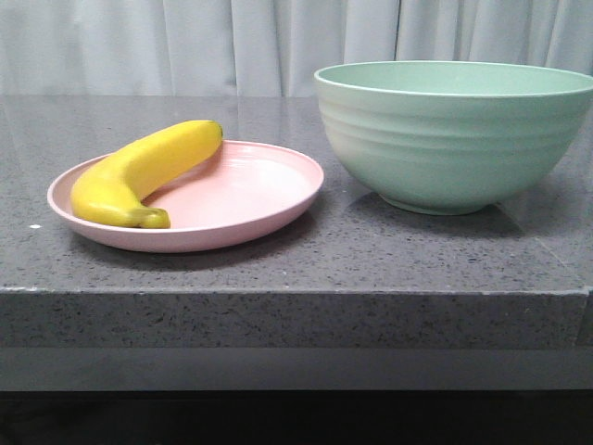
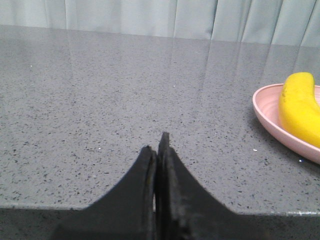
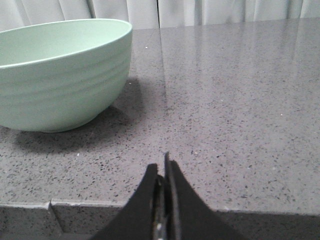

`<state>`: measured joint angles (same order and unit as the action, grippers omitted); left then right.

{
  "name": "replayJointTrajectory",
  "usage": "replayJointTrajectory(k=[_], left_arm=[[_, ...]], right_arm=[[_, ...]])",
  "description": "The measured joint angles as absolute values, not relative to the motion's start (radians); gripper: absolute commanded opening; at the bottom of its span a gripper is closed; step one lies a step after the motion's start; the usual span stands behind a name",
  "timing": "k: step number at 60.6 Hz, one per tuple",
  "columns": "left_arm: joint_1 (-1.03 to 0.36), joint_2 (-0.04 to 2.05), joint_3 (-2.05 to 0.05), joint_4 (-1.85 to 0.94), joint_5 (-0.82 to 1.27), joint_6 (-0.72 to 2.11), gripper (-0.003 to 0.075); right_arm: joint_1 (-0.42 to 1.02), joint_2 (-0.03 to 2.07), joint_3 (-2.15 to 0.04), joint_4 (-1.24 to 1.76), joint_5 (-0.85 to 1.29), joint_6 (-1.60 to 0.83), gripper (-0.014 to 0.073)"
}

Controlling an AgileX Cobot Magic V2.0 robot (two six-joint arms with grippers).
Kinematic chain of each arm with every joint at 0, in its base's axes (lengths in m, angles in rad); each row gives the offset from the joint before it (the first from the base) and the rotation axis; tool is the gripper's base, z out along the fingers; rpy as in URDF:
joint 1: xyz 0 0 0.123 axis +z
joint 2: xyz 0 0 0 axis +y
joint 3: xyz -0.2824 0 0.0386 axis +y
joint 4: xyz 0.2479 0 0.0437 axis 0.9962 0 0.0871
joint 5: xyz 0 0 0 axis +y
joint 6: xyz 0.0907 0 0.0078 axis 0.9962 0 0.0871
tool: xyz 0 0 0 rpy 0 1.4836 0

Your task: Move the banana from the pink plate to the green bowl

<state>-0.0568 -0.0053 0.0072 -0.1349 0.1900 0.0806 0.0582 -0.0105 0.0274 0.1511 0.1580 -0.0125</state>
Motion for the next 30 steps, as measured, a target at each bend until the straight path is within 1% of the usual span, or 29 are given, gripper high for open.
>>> replayJointTrajectory(k=[22, 30], left_arm=[[-0.057, -0.005, 0.007, -0.137, 0.187, 0.081, -0.0020], [-0.057, -0.005, 0.007, -0.137, 0.135, 0.081, -0.0020]], right_arm=[[0.058, -0.010, 0.027, 0.151, 0.158, -0.012, -0.0060], [0.058, -0.010, 0.027, 0.151, 0.158, -0.012, -0.0060]])
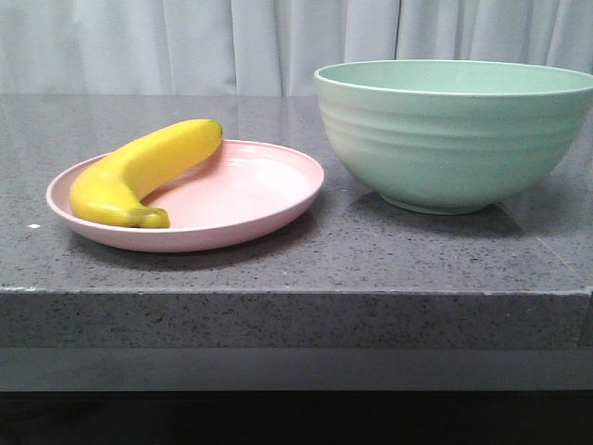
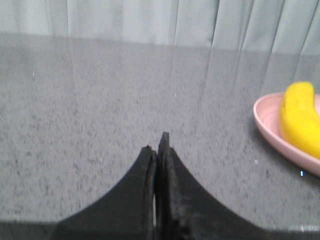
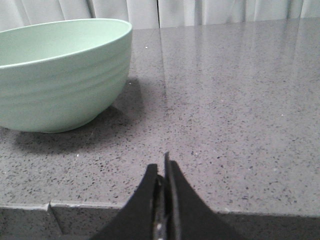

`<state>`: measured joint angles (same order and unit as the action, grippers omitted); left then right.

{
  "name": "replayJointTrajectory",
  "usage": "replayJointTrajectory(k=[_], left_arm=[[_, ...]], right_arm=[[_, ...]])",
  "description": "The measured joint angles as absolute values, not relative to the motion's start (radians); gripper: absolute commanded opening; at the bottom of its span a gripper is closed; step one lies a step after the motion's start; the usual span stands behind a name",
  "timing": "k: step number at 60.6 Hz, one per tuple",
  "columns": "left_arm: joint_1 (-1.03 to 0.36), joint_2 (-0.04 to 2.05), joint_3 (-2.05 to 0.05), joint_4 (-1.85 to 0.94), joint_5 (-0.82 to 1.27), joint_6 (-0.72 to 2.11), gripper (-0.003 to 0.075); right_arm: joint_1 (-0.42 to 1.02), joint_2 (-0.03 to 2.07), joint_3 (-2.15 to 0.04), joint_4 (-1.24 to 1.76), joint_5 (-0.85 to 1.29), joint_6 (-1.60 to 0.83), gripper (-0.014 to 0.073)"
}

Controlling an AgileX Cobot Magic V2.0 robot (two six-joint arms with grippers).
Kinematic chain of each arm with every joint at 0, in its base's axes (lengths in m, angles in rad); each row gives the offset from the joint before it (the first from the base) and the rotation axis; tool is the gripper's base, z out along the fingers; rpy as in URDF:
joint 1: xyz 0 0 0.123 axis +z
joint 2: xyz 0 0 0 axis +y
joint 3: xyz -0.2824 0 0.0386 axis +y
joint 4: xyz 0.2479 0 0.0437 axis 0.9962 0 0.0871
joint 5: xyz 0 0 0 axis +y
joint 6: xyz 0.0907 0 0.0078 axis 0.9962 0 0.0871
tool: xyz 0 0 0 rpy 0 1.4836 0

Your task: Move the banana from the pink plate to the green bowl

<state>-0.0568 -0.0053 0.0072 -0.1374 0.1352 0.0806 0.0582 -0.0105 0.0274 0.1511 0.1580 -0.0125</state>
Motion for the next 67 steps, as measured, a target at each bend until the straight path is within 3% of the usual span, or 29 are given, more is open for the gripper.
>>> replayJointTrajectory(k=[15, 27, 38, 41, 44, 50, 54, 59, 67], left_arm=[[-0.057, 0.052, -0.128, -0.137, 0.173, 0.081, -0.0020], [-0.057, 0.297, -0.347, -0.138, 0.222, 0.081, -0.0020], [-0.057, 0.439, -0.422, -0.138, 0.190, 0.081, 0.0000], [-0.057, 0.450, -0.424, -0.138, 0.178, 0.081, 0.0062], [-0.057, 0.459, -0.425, -0.138, 0.173, 0.081, 0.0173], [-0.057, 0.465, -0.425, -0.138, 0.173, 0.081, 0.0502], [-0.057, 0.468, -0.425, -0.138, 0.173, 0.081, 0.0650], [-0.057, 0.470, -0.425, -0.141, 0.173, 0.081, 0.0701], [-0.057, 0.480, -0.445, -0.154, 0.243, 0.081, 0.0672]], right_arm=[[0.058, -0.002, -0.126, 0.138, 0.184, -0.012, -0.0060], [0.058, 0.188, -0.368, 0.134, 0.294, -0.012, -0.0060], [0.058, 0.337, -0.471, 0.133, 0.326, -0.012, -0.0046], [0.058, 0.357, -0.473, 0.133, 0.326, -0.012, 0.0011], [0.058, 0.365, -0.475, 0.133, 0.328, -0.012, 0.0108], [0.058, 0.372, -0.475, 0.133, 0.330, -0.012, 0.0412], [0.058, 0.372, -0.475, 0.133, 0.330, -0.012, 0.0560], [0.058, 0.372, -0.475, 0.133, 0.330, -0.012, 0.0665], [0.058, 0.372, -0.476, 0.133, 0.332, -0.012, 0.0650]])
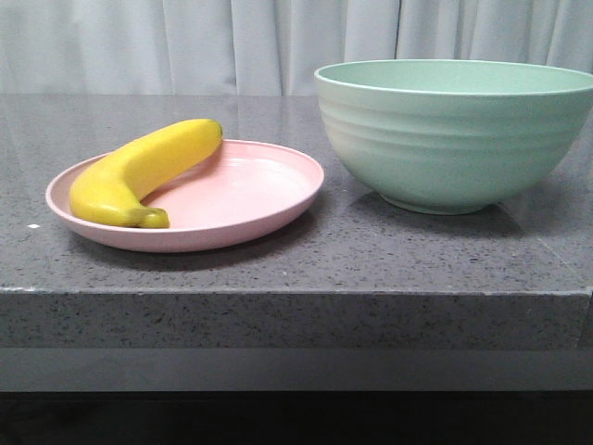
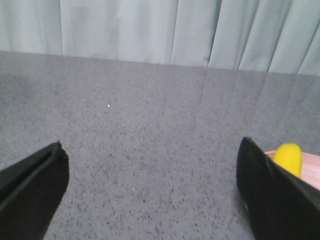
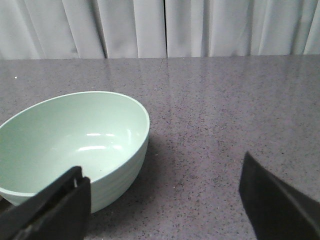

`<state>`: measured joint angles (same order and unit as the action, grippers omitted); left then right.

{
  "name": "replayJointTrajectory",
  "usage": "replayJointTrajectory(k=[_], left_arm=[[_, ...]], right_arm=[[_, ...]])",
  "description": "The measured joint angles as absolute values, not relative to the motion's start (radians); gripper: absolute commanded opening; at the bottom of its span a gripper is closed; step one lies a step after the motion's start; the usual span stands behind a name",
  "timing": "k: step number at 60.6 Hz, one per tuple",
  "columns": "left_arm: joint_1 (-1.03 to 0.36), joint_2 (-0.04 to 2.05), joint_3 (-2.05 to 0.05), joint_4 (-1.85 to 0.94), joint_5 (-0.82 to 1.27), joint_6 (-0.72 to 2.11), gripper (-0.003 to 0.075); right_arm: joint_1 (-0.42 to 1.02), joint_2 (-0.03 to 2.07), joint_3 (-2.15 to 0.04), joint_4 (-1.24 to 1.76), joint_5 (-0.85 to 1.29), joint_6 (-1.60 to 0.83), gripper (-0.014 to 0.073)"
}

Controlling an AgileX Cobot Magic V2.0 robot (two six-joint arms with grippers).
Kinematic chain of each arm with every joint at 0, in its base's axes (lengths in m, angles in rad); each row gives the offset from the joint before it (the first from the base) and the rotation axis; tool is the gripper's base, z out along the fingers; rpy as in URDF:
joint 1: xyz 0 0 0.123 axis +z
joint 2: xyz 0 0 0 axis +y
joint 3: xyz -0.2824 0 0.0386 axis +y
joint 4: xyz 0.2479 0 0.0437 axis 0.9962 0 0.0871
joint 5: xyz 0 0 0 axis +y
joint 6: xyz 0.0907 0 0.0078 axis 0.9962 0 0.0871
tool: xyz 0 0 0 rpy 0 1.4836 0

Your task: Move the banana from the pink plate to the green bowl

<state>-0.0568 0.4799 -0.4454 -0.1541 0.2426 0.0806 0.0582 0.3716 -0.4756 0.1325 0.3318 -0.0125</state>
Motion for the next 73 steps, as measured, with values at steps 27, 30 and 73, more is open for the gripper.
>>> replayJointTrajectory(k=[27, 30, 73], left_arm=[[-0.366, 0.966, -0.819, -0.186, 0.621, 0.109, 0.0638], [-0.406, 1.042, -0.855, -0.194, 0.627, 0.109, 0.0638], [-0.480, 1.501, -1.002, -0.250, 0.618, 0.109, 0.0632]], right_arm=[[0.058, 0.372, -0.477, 0.133, 0.332, -0.012, 0.0650], [0.058, 0.372, -0.477, 0.133, 0.332, -0.012, 0.0650], [0.058, 0.372, -0.477, 0.133, 0.368, -0.012, 0.0650]])
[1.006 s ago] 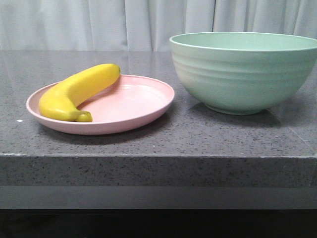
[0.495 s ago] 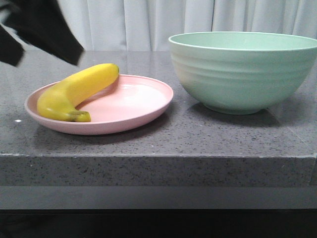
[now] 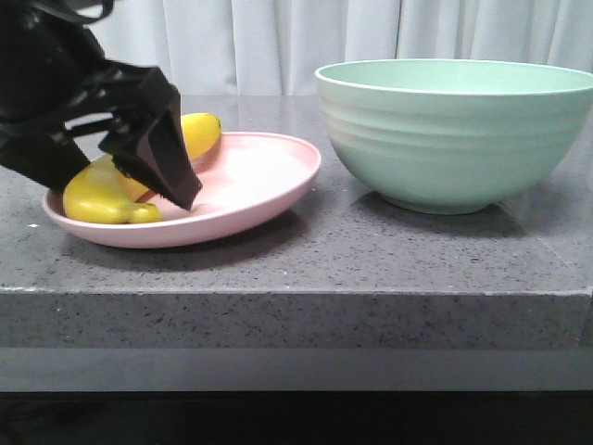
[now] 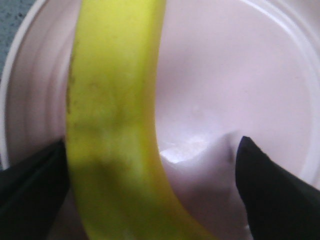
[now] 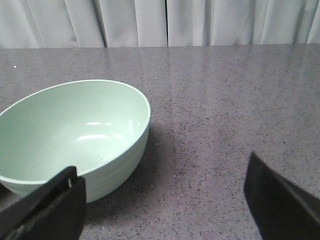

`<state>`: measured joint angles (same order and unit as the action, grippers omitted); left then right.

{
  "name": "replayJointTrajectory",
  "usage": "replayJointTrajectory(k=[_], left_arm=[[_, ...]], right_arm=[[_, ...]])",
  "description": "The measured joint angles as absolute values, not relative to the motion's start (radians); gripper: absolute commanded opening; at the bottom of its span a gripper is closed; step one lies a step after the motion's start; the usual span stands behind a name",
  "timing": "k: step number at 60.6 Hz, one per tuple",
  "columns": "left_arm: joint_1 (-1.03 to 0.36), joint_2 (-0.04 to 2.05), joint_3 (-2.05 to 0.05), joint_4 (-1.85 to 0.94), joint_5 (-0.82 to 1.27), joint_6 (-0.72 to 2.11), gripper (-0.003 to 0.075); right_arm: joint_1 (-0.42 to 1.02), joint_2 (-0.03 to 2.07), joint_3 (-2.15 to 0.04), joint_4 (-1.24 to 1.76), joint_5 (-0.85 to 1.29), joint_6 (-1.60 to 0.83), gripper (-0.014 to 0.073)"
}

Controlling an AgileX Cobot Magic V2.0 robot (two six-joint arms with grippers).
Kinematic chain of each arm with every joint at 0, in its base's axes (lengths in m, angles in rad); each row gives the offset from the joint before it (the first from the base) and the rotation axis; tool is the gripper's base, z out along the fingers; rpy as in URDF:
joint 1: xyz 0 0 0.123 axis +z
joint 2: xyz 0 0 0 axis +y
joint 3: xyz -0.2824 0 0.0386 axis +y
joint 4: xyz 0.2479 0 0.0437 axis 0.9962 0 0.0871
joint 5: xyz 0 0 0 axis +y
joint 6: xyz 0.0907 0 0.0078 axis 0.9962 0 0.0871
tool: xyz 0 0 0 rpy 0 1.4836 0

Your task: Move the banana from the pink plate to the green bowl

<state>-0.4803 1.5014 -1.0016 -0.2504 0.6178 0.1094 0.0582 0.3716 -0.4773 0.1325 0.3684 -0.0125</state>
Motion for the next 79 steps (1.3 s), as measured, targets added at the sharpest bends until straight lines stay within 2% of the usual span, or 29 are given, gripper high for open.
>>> replayJointTrajectory(k=[7, 17, 27, 37, 41, 55, 68, 79], left_arm=[[-0.480, 1.511, -1.006, -0.250, 0.609, 0.109, 0.0573], [-0.480, 1.524, -1.008, -0.250, 0.594, 0.115, 0.0418], [-0.480, 1.541, -1.013, -0.246, 0.556, 0.117, 0.0227], [-0.480, 1.549, -1.013, -0.250, 0.508, 0.117, 0.0099], [-0.480, 1.553, -1.013, -0.250, 0.477, 0.117, 0.0078], [-0.493, 1.522, -1.100, -0.248, 0.475, 0.117, 0.0073], [-0.598, 1.412, -1.207, -0.250, 0.518, 0.117, 0.0073], [-0.728, 1.367, -1.249, -0.254, 0.568, 0.117, 0.0073]], right_arm=[[0.058, 0.372, -0.477, 0.133, 0.368, -0.012, 0.0650], [0.058, 0.372, -0.477, 0.133, 0.368, -0.012, 0.0650], [0.058, 0.372, -0.477, 0.133, 0.368, -0.012, 0.0650], [0.058, 0.372, -0.477, 0.133, 0.368, -0.012, 0.0650], [0.058, 0.372, -0.477, 0.133, 0.368, -0.012, 0.0650], [0.058, 0.378, -0.490, 0.200, 0.389, -0.012, 0.0650], [0.066, 0.498, -0.582, 0.473, 0.428, -0.012, 0.0650], [0.156, 0.645, -0.664, 0.803, 0.429, -0.121, 0.0650]])
